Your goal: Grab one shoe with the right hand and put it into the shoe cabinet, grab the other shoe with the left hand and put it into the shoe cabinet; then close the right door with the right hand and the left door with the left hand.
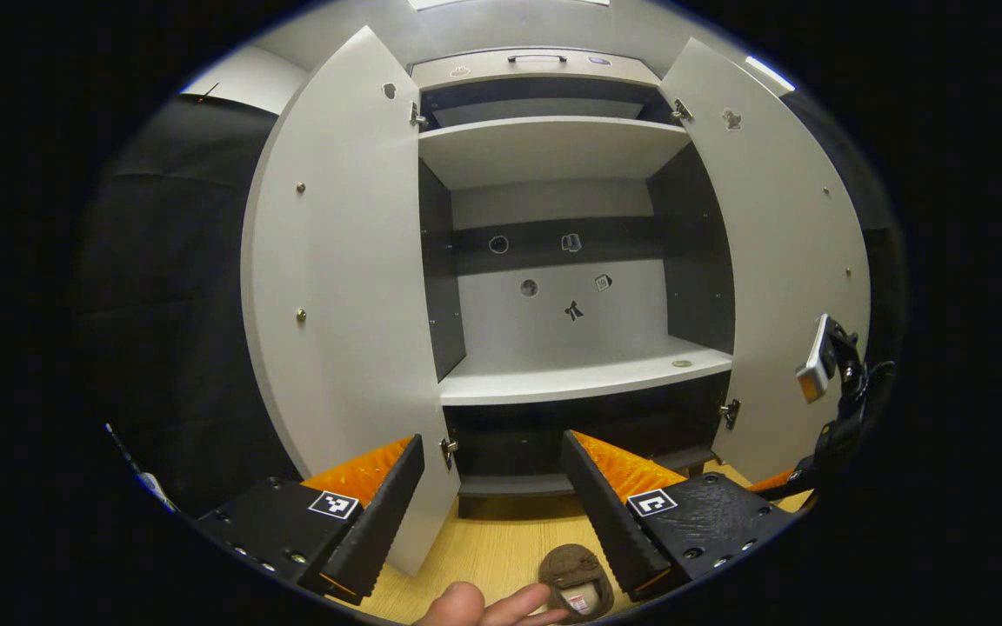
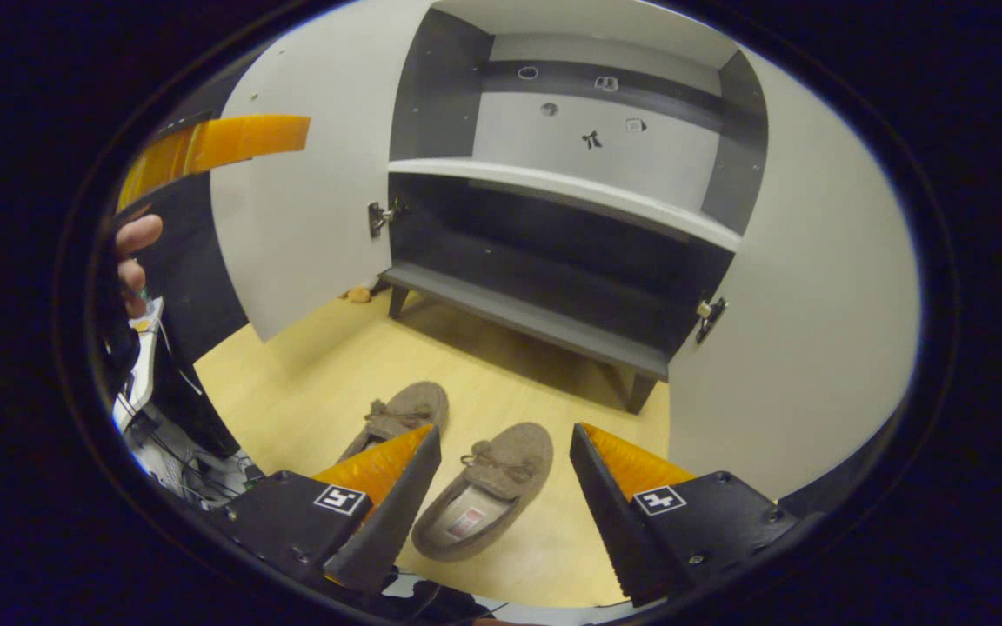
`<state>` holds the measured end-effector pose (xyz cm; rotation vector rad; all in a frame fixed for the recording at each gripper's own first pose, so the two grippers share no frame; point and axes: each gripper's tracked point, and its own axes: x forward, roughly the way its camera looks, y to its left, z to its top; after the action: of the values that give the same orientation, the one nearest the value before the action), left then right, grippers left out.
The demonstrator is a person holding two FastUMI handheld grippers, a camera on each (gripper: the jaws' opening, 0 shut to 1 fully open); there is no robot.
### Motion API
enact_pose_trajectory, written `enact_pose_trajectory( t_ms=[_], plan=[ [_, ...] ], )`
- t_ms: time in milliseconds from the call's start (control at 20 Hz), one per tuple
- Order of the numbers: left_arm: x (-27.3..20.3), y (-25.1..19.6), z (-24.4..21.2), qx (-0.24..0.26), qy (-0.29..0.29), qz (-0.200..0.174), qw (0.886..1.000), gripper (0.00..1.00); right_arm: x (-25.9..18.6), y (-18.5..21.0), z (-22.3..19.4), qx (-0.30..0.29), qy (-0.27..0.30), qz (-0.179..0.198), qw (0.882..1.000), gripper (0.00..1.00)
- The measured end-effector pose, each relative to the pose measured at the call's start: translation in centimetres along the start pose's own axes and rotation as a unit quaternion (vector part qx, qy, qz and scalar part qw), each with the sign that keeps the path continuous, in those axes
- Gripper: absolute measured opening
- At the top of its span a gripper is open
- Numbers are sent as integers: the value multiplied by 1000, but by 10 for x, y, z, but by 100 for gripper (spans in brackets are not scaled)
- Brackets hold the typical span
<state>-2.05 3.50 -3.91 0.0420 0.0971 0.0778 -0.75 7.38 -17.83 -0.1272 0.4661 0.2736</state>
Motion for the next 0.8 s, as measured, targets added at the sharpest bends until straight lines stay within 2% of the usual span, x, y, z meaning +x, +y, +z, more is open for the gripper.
enact_pose_trajectory(
  t_ms=[250, 450, 600, 800],
  plan=[
    [-3, 18, -19, 6, 24, 16, 1000, 96, 27, 22, -35, 22, 52, 36, 998, 96],
    [-8, 26, -29, 11, 38, 25, 999, 96, 45, 28, -66, 28, 93, 45, 994, 96],
    [-11, 31, -35, 19, 43, 29, 998, 96, 50, 37, -78, 18, 103, 55, 993, 93],
    [-16, 35, -42, 18, 53, 35, 998, 96, 58, 39, -95, 29, 123, 50, 991, 93]
  ],
)
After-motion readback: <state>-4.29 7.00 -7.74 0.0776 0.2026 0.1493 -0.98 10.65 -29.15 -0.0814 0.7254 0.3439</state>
